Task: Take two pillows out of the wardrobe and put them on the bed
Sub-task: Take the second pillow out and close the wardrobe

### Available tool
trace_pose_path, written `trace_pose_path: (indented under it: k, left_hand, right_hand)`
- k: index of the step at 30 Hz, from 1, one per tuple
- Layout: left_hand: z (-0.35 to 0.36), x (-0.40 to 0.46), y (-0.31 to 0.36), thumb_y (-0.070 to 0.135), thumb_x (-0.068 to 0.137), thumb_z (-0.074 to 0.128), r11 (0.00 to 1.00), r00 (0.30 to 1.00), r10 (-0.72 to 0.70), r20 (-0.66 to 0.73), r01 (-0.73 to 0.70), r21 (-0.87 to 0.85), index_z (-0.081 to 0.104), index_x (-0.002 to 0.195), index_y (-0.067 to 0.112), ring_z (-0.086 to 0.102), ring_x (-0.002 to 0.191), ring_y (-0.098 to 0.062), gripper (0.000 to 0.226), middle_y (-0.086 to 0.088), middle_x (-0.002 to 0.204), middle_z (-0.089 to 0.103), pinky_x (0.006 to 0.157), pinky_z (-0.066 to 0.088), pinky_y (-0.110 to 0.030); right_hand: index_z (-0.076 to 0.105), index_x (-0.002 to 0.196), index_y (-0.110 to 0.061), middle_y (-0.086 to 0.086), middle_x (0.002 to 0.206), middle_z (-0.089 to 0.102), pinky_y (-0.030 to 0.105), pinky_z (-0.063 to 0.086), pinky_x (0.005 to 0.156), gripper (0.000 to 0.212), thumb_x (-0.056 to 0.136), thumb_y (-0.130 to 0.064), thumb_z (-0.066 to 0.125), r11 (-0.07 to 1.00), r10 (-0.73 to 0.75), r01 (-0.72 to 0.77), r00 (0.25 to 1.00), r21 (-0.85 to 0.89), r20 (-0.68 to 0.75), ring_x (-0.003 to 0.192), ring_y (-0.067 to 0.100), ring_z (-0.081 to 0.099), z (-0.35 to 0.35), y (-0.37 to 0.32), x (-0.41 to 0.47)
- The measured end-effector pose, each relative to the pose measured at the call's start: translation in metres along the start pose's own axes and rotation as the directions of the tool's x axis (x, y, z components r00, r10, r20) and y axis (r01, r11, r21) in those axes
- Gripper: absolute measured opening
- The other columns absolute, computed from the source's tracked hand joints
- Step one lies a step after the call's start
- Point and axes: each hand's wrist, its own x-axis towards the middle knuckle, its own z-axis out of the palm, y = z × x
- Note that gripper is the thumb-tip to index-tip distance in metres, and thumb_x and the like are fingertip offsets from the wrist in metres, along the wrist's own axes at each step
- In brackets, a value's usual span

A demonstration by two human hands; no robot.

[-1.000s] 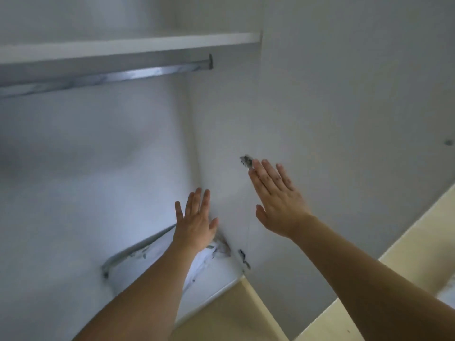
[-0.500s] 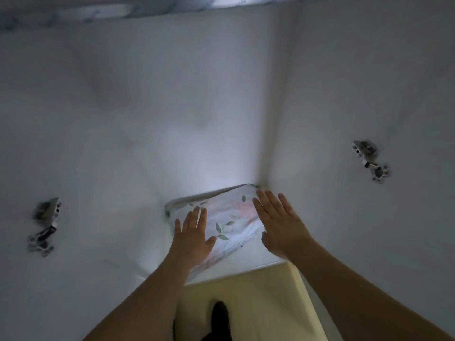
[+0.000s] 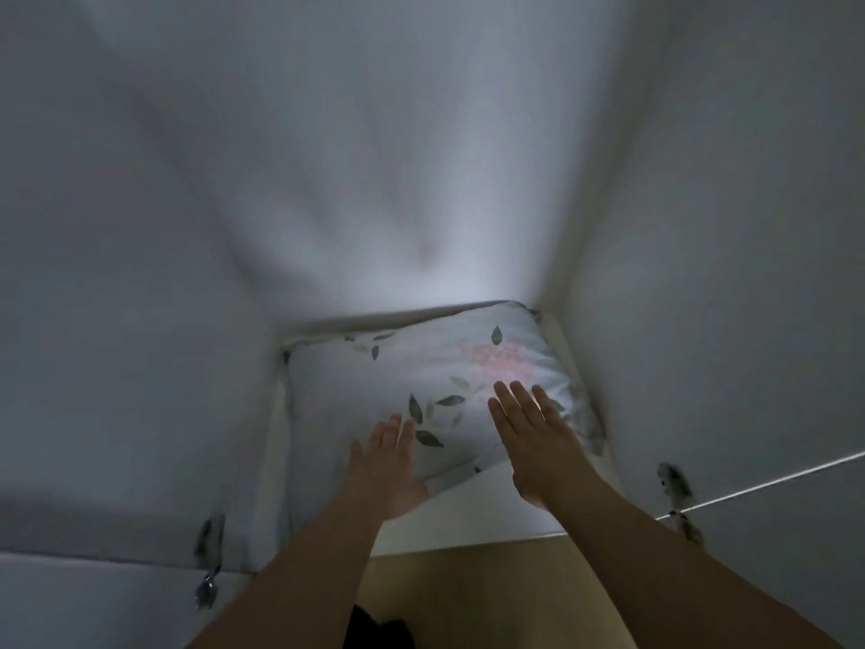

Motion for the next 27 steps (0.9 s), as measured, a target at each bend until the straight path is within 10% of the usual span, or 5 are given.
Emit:
trace_pose_path:
  k: [10, 27]
  left_hand:
    - [0.170, 0.149, -0.040, 0.065, 0.072, 0.063, 0.984, 0.986, -0.142, -0.087, 0.151, 0.097, -0.019, 0.151, 0.022, -0.018, 0.147, -0.032, 0.122, -0.004, 0.159, -0.025, 0.110, 0.005, -0.071]
    - [0.233, 0.212, -0.064, 0.089, 0.065, 0.043, 0.989, 0.940, -0.134, -0.313, 0.145, 0.012, -0.025, 0.148, 0.028, -0.022, 0.146, -0.031, 0.123, -0.004, 0.159, -0.025, 0.107, 0.004, -0.075]
  right_hand:
    - [-0.019, 0.149, -0.005, 0.020, 0.156, -0.025, 0.049, -0.013, 0.118, 0.096, 0.088, -0.017, 0.054, 0.994, 0.092, -0.086, 0.992, -0.070, 0.086, 0.145, 0.035, -0.022, 0.215, -0.032, 0.117]
    - [-0.022, 0.148, -0.010, 0.017, 0.158, -0.021, 0.048, -0.006, 0.120, 0.130, 0.071, -0.056, 0.072, 0.988, 0.093, -0.102, 0.993, 0.119, 0.073, 0.147, 0.033, -0.017, 0.287, -0.034, 0.204]
